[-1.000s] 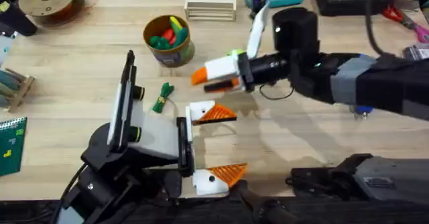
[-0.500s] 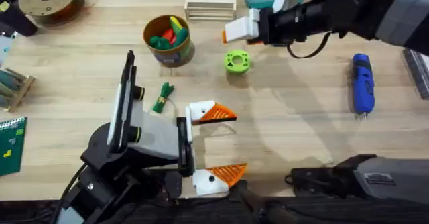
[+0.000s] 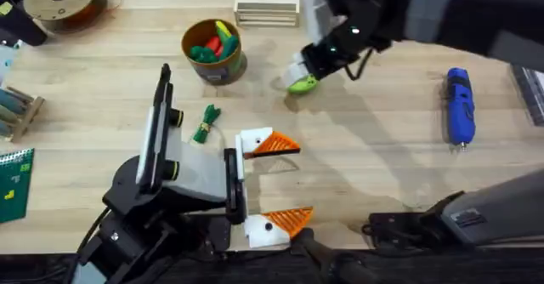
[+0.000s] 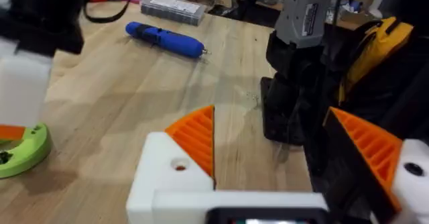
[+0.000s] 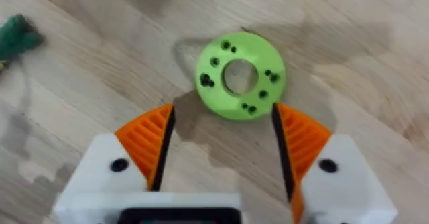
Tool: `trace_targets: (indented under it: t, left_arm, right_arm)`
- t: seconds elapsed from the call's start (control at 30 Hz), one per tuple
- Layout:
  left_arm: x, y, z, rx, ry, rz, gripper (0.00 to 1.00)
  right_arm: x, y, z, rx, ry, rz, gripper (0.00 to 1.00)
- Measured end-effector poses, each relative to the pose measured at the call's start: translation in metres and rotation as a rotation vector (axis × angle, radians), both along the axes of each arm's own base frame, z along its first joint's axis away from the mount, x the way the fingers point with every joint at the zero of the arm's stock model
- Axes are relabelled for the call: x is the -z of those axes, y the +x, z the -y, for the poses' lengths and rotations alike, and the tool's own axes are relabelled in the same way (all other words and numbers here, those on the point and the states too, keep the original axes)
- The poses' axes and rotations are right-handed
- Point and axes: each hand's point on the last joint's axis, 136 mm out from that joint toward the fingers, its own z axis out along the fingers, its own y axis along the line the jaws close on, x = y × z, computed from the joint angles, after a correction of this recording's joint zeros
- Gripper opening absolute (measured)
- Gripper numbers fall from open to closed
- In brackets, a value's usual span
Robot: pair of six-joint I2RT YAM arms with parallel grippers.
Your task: Pick up the gripper from the table and insert it into the empty holder that is missing its gripper. Then pick up a screw, insert it into the mounting hole, and use the screwdriver to tighten it. Finally, clean up the table by picking up the vegetable and placing it into the bucket.
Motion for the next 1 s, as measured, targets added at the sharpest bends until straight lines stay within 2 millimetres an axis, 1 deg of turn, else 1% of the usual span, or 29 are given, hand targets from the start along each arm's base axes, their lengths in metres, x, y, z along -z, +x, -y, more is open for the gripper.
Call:
trace_targets:
  t: [0.1, 0.2, 0.3, 0.33, 0.53, 0.8, 0.83, 1.0]
  left_arm:
    - [0.0, 0.0, 0.0, 0.0, 0.0, 0.0, 0.986]
    - [0.0, 0.0, 0.0, 0.0, 0.0, 0.0, 0.986]
    - [0.0, 0.0, 0.0, 0.0, 0.0, 0.0, 0.987]
    - [0.0, 0.0, 0.0, 0.0, 0.0, 0.0, 0.987]
    - [0.0, 0.0, 0.0, 0.0, 0.0, 0.0, 0.987]
    - [0.0, 0.0, 0.0, 0.001, 0.0, 0.0, 0.987]
    - [0.0, 0.0, 0.0, 0.001, 0.0, 0.0, 0.987]
    - [0.0, 0.0, 0.0, 0.002, 0.0, 0.0, 0.987]
  right_arm:
    - [0.001, 0.006, -0.018, -0.055, -0.014, 0.006, 0.699]
    - [-0.002, 0.008, -0.032, -0.094, -0.013, 0.021, 0.576]
    - [0.002, 0.007, -0.035, -0.111, -0.022, 0.014, 0.502]
    - [0.011, 0.006, -0.034, -0.114, -0.036, -0.007, 0.475]
    - [0.031, 0.001, -0.031, -0.115, -0.068, -0.062, 0.466]
    - [0.032, 0.003, -0.032, -0.121, -0.065, -0.052, 0.383]
    - [0.034, 0.003, -0.032, -0.121, -0.069, -0.059, 0.354]
    - [0.043, 0.003, -0.032, -0.123, -0.081, -0.072, 0.338]
